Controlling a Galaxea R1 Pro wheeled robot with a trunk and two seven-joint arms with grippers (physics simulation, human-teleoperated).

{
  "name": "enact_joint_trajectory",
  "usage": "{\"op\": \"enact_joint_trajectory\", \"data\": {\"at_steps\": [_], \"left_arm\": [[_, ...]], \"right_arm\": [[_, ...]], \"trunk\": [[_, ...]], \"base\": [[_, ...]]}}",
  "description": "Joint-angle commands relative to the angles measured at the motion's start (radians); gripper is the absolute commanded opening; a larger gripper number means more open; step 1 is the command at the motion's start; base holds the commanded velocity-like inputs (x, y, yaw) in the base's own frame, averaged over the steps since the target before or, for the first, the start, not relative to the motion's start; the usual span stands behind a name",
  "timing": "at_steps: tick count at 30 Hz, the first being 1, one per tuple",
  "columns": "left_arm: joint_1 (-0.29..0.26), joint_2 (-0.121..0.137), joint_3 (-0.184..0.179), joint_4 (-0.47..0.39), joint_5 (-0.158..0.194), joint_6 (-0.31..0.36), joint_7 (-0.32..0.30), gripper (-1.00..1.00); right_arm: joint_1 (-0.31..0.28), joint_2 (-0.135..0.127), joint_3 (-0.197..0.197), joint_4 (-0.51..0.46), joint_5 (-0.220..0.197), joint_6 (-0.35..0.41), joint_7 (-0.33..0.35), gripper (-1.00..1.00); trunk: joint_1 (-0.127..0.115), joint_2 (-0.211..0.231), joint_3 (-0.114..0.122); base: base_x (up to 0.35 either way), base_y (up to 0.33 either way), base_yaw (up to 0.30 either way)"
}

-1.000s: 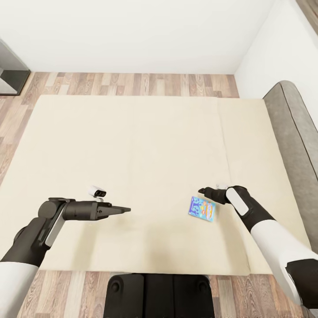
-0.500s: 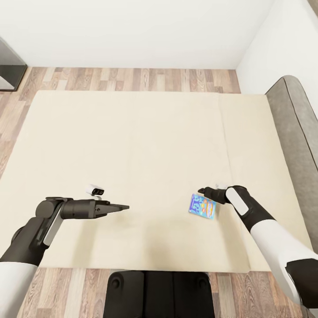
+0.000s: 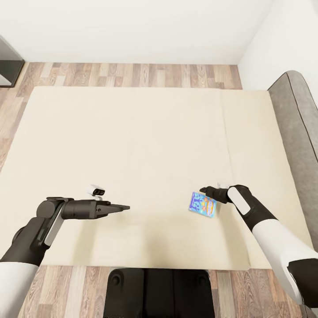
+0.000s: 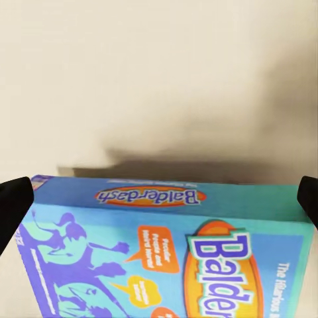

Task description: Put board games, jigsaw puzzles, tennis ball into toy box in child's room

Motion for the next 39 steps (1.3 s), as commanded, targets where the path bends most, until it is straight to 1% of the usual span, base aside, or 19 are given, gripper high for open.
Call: {"op": "enact_joint_trajectory", "data": {"at_steps": [1, 21, 31, 35, 39], "left_arm": [[-0.001, 0.001, -0.001, 0.0, 0.001, 0.011, -0.004, 1.0], [0.0, 0.002, 0.0, 0.0, 0.001, 0.009, -0.004, 1.0], [0.0, 0.0, -0.002, 0.0, 0.0, 0.008, -0.004, 1.0], [0.0, 0.001, -0.003, 0.0, 0.0, 0.008, -0.004, 1.0], [0.0, 0.0, -0.004, 0.0, -0.001, 0.008, -0.004, 1.0]], "right_arm": [[-0.001, -0.001, 0.006, -0.002, -0.011, 0.001, -0.009, 1.0], [-0.001, 0.0, 0.006, -0.001, -0.011, -0.001, -0.011, 1.0], [0.0, 0.006, 0.009, 0.006, -0.012, 0.008, -0.012, 1.0], [0.0, 0.01, 0.008, 0.008, -0.013, 0.037, -0.014, 1.0], [-0.001, 0.01, 0.007, 0.005, -0.013, 0.095, -0.015, 1.0]], "trunk": [[0.001, -0.002, -0.002], [0.001, -0.002, -0.029], [0.001, -0.002, -0.031], [0.001, -0.002, -0.031], [0.001, -0.002, -0.031]], "base": [[0.0, 0.0, 0.0], [0.0, 0.0, 0.0], [0.0, 0.0, 0.0], [0.0, 0.0, 0.0], [0.0, 0.0, 0.0]]}}
